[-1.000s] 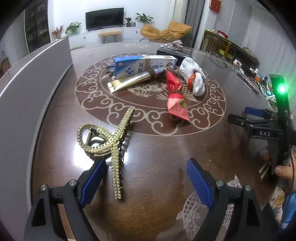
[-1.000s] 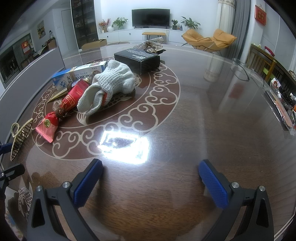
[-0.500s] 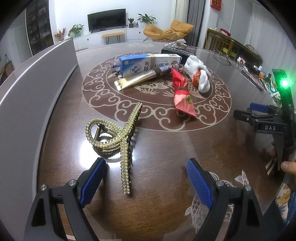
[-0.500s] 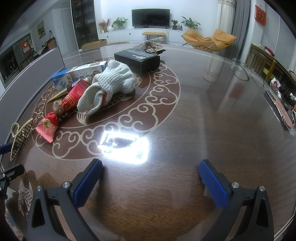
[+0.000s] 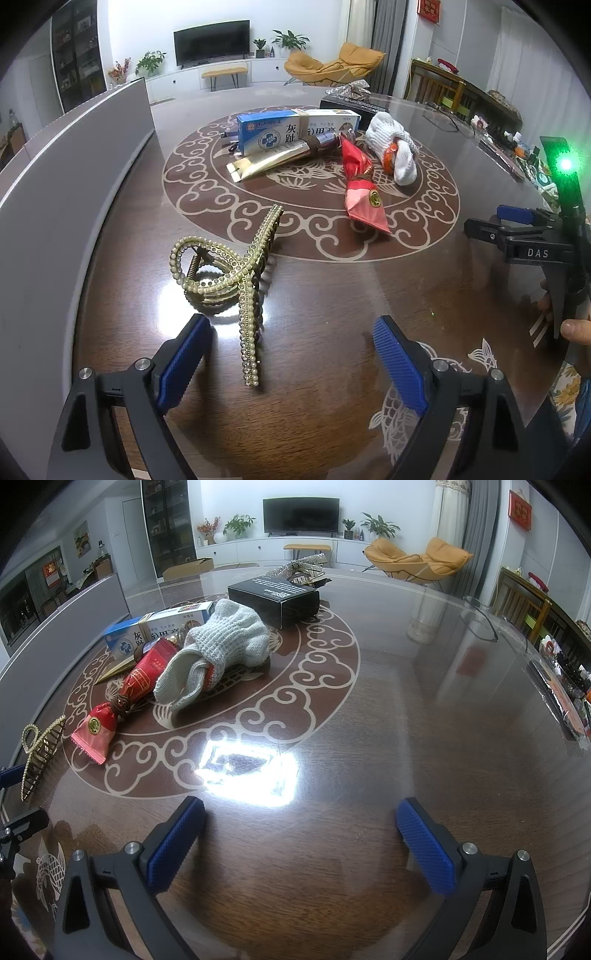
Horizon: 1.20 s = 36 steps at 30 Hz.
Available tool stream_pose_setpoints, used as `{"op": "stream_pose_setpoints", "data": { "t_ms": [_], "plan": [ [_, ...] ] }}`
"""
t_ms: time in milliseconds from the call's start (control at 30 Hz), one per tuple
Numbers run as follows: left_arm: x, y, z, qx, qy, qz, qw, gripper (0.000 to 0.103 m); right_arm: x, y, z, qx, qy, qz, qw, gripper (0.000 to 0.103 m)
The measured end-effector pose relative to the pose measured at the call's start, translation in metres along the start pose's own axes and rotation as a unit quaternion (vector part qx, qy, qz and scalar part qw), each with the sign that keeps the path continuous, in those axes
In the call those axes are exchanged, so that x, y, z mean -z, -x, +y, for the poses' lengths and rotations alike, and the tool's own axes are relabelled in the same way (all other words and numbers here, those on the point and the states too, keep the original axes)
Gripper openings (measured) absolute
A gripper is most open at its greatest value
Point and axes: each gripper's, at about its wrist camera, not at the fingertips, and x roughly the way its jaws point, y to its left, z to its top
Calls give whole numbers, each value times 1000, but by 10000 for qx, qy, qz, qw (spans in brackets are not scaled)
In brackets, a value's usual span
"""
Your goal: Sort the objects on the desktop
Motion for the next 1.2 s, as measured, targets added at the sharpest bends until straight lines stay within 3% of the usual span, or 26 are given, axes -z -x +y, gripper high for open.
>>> {"op": "stream_pose_setpoints", "data": {
  "t_ms": [1200],
  "plan": [
    [6, 2, 10, -61, 97, 40, 9999, 94, 0, 0, 0, 1, -1, 0, 10000, 103]
  ]
}}
